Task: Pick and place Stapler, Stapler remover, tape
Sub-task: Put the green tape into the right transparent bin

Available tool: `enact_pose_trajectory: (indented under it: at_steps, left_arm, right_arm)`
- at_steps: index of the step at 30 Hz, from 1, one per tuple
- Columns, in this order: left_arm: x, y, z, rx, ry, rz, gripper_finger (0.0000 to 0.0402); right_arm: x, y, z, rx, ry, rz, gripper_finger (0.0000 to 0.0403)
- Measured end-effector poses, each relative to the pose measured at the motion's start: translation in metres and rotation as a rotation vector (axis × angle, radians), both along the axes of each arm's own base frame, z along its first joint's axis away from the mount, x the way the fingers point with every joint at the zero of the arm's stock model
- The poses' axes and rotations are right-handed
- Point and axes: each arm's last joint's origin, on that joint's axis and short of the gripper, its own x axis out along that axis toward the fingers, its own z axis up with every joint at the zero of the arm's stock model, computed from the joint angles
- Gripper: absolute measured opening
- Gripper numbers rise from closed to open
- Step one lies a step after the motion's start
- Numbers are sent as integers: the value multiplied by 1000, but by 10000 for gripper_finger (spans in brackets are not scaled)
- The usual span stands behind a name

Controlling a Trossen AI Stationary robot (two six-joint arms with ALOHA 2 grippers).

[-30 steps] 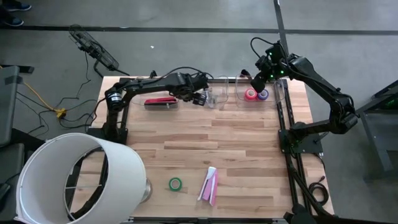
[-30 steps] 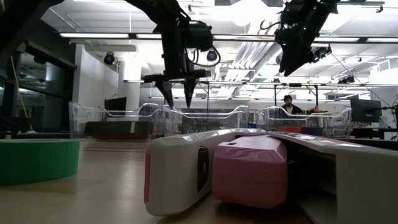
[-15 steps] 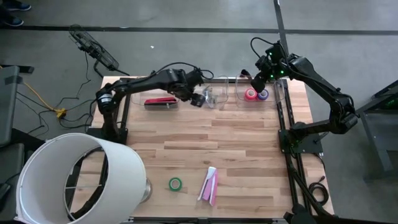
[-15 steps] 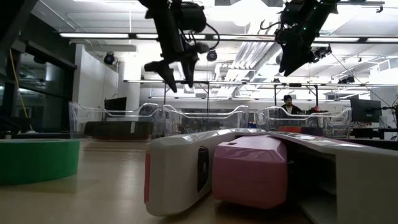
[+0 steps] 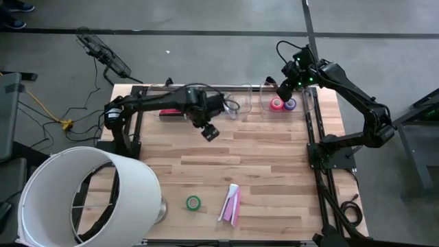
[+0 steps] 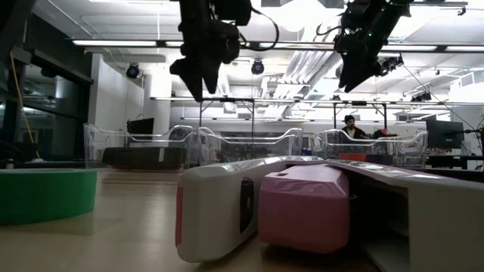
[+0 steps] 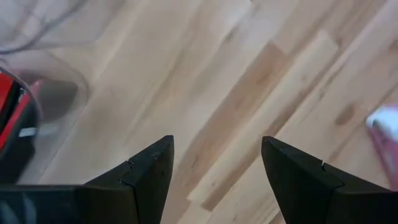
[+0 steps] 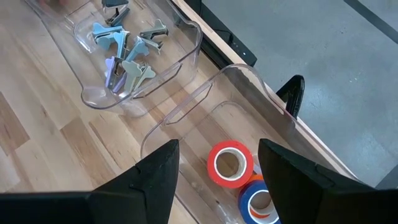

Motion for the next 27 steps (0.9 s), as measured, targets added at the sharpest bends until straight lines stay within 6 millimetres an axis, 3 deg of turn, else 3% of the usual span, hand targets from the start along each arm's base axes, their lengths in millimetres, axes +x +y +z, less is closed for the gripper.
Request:
enact_pose_trajectory:
  at_steps: [17,27]
  left_arm:
    - [-10,-54,-22,15,84,-28,239]
    - [-41,-90,-25,-19,84,48,239]
  right_arm:
    - [0,0,0,-5,1,6,211]
    - [0,0,0,-4,-1,8,211]
